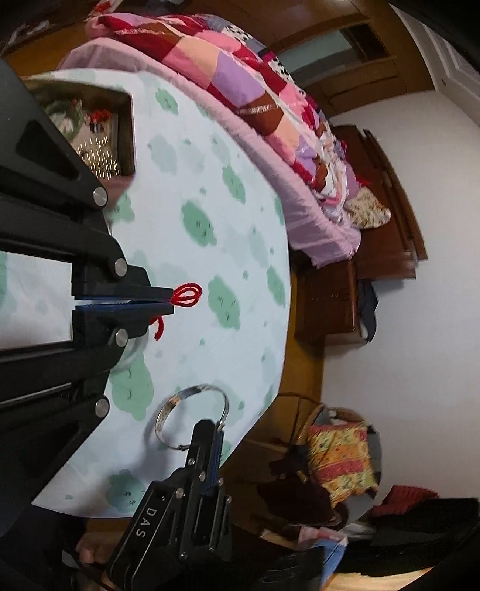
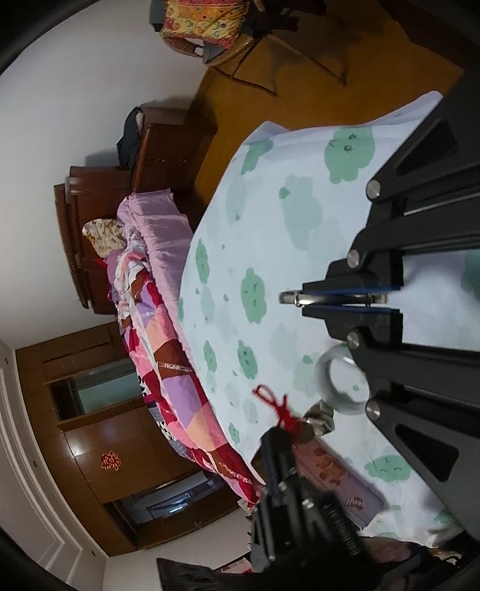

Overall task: Organize jewelry
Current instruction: 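Carry both held pieces over the pink tin and open both tools to release them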

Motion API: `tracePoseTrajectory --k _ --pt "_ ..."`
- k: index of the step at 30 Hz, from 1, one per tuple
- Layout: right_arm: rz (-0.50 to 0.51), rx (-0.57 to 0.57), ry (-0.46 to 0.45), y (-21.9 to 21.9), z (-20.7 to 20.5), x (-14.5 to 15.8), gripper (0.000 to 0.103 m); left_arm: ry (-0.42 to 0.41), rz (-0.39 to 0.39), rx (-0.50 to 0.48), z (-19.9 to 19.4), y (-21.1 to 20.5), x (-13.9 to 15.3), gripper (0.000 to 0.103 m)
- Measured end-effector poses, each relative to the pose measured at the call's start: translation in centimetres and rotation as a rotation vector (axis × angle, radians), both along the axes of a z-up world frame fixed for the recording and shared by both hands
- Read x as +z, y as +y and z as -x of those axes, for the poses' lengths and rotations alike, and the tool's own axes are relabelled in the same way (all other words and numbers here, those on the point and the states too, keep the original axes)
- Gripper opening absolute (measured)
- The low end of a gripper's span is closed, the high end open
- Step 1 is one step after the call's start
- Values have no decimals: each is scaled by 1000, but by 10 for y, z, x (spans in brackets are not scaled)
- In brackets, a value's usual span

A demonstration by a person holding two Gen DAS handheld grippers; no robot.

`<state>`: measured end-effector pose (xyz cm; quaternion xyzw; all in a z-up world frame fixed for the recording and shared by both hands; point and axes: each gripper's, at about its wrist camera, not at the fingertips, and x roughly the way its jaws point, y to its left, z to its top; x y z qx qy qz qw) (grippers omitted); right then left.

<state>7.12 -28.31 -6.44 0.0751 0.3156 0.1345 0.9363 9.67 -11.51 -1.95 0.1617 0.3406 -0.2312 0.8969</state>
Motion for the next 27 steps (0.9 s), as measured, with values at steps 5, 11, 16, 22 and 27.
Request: tracePoseTrajectory --k 5,11,16,22,27 --pt "9 39 -20 17 2 11 6 -23 12 56 1 29 13 0" --pt "17 93 -37 43 2 21 6 -48 13 124 5 66 20 0" --pt "38 146 -45 71 1 25 6 -65 9 184 8 94 22 0" --pt "67 207 -54 104 0 30 6 -60 34 248 15 125 19 0" --pt "92 258 -66 131 0 34 6 -47 73 309 19 154 14 0"
